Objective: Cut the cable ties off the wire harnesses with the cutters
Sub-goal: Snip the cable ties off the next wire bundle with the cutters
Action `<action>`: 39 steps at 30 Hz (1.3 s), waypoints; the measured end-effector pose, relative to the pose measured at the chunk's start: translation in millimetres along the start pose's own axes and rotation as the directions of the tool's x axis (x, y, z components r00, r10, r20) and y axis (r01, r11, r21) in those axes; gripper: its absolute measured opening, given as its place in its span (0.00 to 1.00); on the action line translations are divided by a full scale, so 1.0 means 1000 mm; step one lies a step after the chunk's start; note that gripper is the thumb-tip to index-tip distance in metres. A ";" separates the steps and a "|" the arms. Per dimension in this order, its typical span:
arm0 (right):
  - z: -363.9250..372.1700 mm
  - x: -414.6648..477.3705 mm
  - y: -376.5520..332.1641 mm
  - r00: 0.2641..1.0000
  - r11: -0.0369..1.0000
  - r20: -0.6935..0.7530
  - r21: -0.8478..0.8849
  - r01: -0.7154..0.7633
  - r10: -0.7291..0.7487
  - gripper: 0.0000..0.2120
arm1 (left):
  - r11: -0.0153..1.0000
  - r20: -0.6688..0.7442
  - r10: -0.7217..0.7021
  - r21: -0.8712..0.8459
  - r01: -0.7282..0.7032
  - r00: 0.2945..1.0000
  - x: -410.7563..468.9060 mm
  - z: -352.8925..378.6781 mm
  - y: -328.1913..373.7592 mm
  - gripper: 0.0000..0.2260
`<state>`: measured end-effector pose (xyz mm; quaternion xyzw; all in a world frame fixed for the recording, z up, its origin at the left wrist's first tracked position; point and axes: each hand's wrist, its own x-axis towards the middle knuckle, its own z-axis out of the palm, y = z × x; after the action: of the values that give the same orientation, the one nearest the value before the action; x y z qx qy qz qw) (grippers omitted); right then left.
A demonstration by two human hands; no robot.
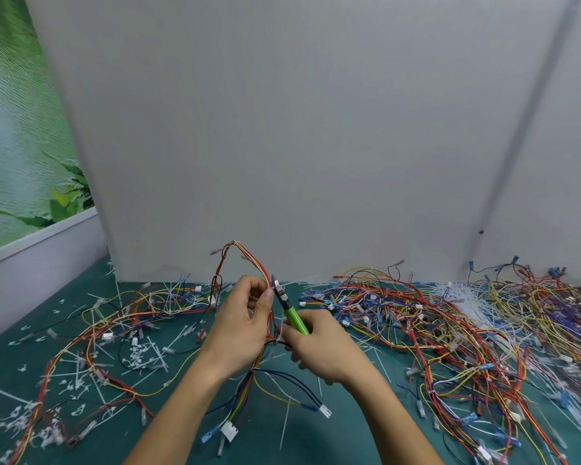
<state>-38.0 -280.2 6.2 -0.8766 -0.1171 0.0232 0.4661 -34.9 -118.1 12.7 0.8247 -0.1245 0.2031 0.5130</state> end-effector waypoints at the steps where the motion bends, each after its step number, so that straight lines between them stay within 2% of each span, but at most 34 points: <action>1: -0.001 0.000 0.001 1.000 1.000 0.007 -0.001 0.007 -0.007 0.12 | 1.000 0.001 0.002 0.001 -0.002 1.000 0.000 0.000 0.000 0.02; 4: -0.001 0.001 0.003 0.999 0.999 -0.005 0.021 0.035 -0.035 0.10 | 1.000 -0.003 0.015 0.004 -0.015 1.000 0.000 0.000 0.000 0.02; 11: 0.004 -0.001 -0.002 0.998 0.998 -0.069 0.056 0.013 -0.009 0.18 | 0.999 -0.014 0.042 0.015 -0.042 0.999 0.000 -0.002 0.000 0.03; 21: 0.001 -0.001 -0.001 0.999 0.997 -0.007 0.067 0.033 -0.033 0.12 | 0.999 -0.022 0.027 0.034 -0.026 0.999 0.000 -0.005 0.002 0.03; 30: 0.003 -0.004 -0.004 0.998 0.999 -0.057 0.046 0.005 -0.003 0.18 | 0.998 -0.031 0.052 0.027 -0.051 0.998 -0.001 -0.003 0.004 0.03; 39: -0.002 -0.006 -0.006 0.999 0.998 -0.040 0.053 -0.022 0.024 0.16 | 0.998 -0.032 0.054 0.047 -0.053 0.998 -0.001 -0.002 0.002 0.03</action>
<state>-44.7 -279.8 11.5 -0.8656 -0.0969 0.0136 0.4911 -36.9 -117.2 14.3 0.8292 -0.1332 0.2332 0.4902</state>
